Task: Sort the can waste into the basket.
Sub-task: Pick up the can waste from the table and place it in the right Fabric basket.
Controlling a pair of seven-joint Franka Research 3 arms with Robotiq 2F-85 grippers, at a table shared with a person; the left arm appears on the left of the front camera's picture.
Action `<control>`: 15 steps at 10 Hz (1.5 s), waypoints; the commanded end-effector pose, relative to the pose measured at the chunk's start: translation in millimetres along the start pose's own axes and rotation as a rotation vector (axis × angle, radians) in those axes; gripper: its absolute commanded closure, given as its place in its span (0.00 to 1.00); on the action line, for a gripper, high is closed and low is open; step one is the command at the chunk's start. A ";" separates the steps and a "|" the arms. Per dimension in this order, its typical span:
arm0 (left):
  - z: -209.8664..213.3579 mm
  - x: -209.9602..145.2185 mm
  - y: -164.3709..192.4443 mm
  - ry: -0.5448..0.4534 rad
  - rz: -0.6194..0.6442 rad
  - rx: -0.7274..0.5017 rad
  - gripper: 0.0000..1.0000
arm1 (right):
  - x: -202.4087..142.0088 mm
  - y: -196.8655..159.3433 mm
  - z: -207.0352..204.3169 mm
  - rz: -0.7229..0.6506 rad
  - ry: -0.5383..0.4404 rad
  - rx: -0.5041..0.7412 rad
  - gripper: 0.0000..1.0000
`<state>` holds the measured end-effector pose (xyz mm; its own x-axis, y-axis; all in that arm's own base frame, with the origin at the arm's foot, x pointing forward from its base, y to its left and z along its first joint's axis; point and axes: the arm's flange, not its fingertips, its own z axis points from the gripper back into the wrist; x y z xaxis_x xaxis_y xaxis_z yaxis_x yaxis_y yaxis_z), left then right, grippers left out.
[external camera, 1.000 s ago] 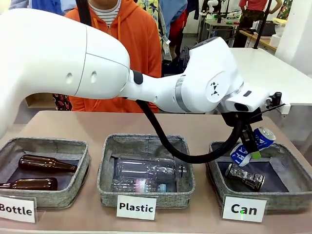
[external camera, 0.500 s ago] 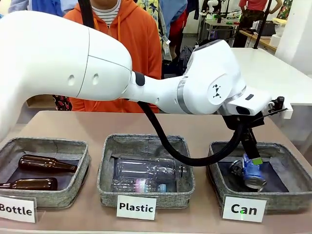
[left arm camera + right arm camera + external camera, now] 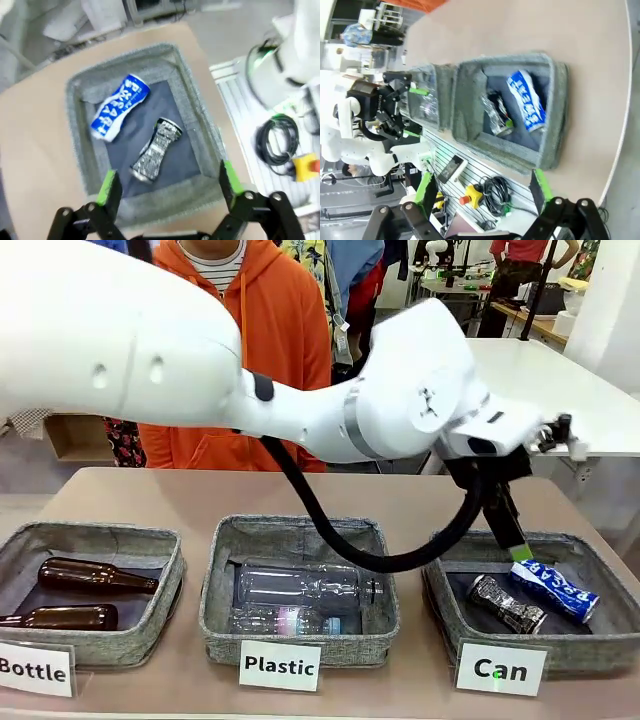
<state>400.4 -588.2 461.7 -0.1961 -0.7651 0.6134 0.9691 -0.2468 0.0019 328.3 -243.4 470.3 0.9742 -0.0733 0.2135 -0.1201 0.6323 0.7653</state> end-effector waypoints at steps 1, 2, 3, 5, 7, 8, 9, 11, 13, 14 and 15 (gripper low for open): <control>70.9 -58.7 -21.6 -0.088 0.129 -0.029 0.00 | 37.5 28.0 -26.5 0.080 -0.006 0.085 0.00; 116.0 -93.8 -23.6 -0.140 0.212 -0.018 0.00 | 66.1 44.5 -54.4 0.107 0.010 0.162 0.00; 150.7 -127.6 -27.1 -0.205 0.289 -0.013 0.00 | 87.8 59.4 -81.2 0.124 0.023 0.205 0.00; 206.5 -195.5 -36.0 -0.311 0.449 -0.010 0.00 | 123.9 92.8 -146.6 0.180 0.060 0.333 0.00; 251.7 -278.2 -46.9 -0.455 0.623 -0.039 0.00 | 150.3 114.0 -213.2 0.195 0.087 0.476 0.00; 265.9 -318.8 -56.4 -0.494 0.694 -0.036 0.00 | 156.0 120.6 -241.0 0.204 0.073 0.485 0.00; 278.8 -360.1 -64.0 -0.537 0.743 -0.017 0.00 | 160.5 125.4 -265.0 0.195 0.088 0.510 0.00; 302.2 -443.4 -78.1 -0.733 0.810 0.003 0.00 | 166.0 125.6 -294.9 0.166 0.096 0.474 0.00; 305.8 -496.2 -84.0 -0.856 0.843 0.070 0.00 | 159.1 124.4 -293.8 0.154 0.119 0.502 0.00; 308.6 -466.0 -86.4 -0.697 0.859 0.014 0.00 | 159.1 124.4 -293.8 0.154 0.119 0.502 0.00; 308.6 -466.0 -86.4 -0.697 0.859 0.014 0.00 | 159.1 124.4 -293.8 0.154 0.119 0.502 0.00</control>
<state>457.2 -7.6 405.1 0.6708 -0.1135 0.7329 0.7365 0.2176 -0.6405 527.4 52.2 415.3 0.9517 0.0979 0.2911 -0.3051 0.1922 0.9327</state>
